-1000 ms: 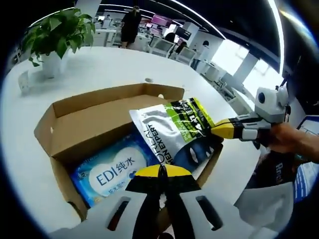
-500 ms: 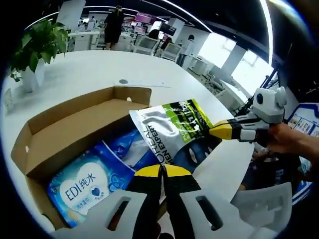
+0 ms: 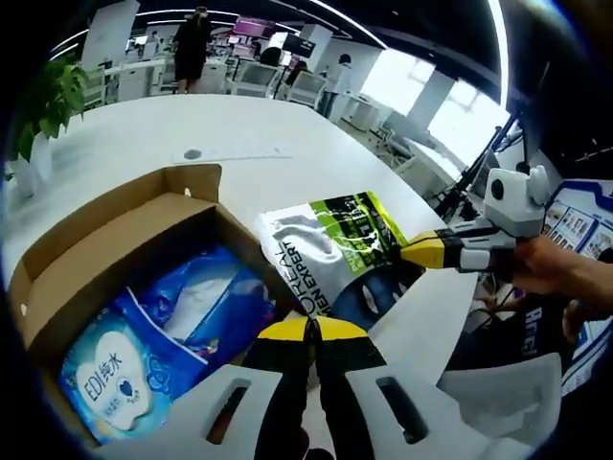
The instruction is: Operate the shoe box by opening the lid, removing the specified soft item, and placing it in the target area until the item is outside and the box remains undamaged.
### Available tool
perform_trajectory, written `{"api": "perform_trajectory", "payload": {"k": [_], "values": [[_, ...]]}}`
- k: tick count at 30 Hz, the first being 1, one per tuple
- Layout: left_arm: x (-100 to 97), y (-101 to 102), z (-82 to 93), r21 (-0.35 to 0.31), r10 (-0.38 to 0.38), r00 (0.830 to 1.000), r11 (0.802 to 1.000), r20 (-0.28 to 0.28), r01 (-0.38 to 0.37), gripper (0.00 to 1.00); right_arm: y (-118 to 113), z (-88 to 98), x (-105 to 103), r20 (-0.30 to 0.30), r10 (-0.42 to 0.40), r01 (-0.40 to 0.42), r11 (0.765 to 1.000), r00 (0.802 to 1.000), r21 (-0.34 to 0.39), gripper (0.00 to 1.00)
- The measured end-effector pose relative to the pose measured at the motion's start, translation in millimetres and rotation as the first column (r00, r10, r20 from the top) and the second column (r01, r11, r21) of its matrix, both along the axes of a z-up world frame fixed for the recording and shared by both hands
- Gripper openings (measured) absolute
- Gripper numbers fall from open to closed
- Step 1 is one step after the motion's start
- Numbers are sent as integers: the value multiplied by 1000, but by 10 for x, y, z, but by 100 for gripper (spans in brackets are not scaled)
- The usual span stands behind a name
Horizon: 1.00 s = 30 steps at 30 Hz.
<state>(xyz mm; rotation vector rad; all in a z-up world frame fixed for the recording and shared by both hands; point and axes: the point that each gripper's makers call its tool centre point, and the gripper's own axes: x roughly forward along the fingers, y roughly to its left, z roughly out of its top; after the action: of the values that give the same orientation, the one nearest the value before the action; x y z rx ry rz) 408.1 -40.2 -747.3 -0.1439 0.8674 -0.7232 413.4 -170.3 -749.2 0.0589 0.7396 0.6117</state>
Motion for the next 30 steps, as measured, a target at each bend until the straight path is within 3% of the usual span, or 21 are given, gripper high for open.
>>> {"api": "perform_trajectory", "payload": {"k": [16, 23, 30], "values": [[-106, -440, -42, 5, -65, 998, 998, -9, 65, 0, -354, -54, -228, -22, -65, 65, 998, 998, 3, 0], [-63, -605, 6, -2, -69, 998, 998, -1, 69, 0, -539, -12, -134, -21, -79, 79, 997, 997, -3, 0], [166, -714, 49, 7, -72, 997, 997, 21, 72, 0, -693, 4, 112, -19, -78, 78, 997, 997, -13, 0]]}}
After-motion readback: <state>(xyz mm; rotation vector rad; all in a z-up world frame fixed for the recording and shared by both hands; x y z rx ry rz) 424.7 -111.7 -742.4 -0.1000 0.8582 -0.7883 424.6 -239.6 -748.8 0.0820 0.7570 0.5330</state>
